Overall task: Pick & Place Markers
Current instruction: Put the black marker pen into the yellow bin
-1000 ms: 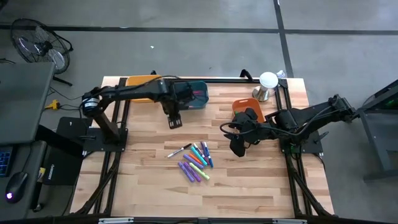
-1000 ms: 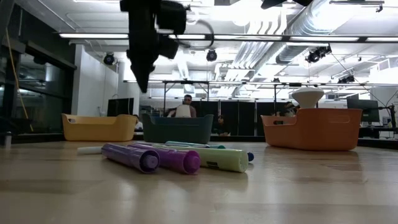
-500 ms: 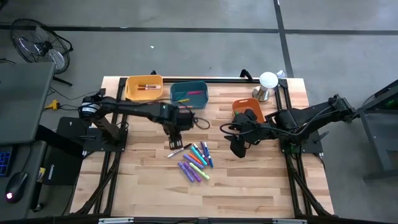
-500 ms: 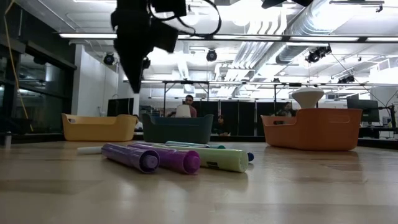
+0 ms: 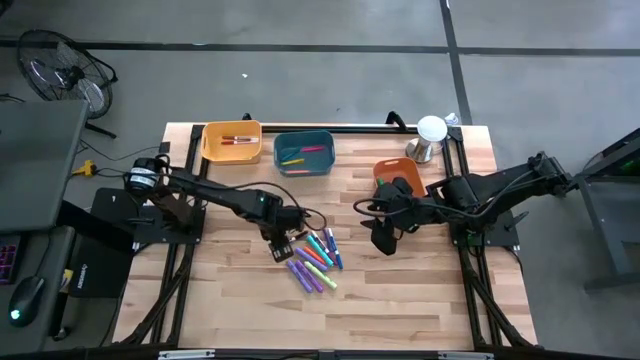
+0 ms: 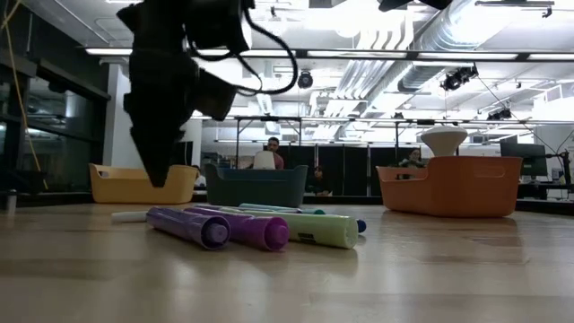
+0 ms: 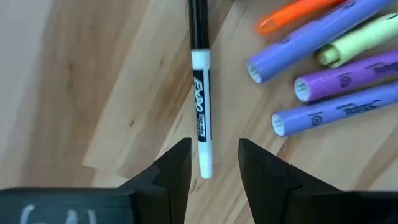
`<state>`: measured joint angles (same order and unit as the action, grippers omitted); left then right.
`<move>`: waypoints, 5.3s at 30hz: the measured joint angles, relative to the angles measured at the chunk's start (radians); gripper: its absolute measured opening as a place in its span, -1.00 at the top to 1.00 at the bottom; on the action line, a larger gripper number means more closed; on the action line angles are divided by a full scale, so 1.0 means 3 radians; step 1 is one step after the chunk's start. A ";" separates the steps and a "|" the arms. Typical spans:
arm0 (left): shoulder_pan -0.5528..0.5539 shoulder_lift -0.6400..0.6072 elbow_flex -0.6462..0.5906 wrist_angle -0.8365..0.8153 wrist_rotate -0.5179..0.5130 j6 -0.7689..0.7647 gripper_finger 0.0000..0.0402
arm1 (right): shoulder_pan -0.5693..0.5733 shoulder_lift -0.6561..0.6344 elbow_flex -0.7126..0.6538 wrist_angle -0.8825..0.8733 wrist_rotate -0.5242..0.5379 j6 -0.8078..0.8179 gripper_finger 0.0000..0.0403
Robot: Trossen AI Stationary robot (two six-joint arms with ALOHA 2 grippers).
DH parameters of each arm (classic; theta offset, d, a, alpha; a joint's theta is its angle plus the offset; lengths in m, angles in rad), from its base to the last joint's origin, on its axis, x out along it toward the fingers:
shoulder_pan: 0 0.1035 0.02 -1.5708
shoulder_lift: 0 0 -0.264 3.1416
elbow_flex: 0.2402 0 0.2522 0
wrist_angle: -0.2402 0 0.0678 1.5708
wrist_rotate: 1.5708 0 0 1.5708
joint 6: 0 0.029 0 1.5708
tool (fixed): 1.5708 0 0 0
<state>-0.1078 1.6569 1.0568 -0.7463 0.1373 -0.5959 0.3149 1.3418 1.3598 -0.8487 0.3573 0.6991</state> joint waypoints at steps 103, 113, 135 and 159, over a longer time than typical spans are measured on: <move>-0.0161 -0.0878 -0.0236 -0.0704 -0.1021 -0.0213 0.98 | 0.0000 -0.0001 0.0000 -0.0002 -0.0111 -0.0240 -0.02; 0.0081 -0.1236 -0.0232 -0.1008 -0.1030 -0.0188 0.99 | 0.0000 -0.0001 0.0000 0.0000 -0.0082 -0.0243 -0.03; 0.0364 -0.0496 -0.0342 -0.0890 -0.1044 -0.0176 -0.21 | 0.0000 -0.0001 0.0000 0.0181 -0.0080 -0.0226 -0.02; 0.1790 -0.0184 -0.0673 -0.0306 -0.0839 0.0980 -0.28 | 0.0000 -0.0001 0.0000 0.0173 -0.0091 -0.0108 -0.03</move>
<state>0.4293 1.6018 0.8548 -0.8381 -0.1143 -0.3021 0.3149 1.3415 1.3598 -0.7968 0.3299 0.6666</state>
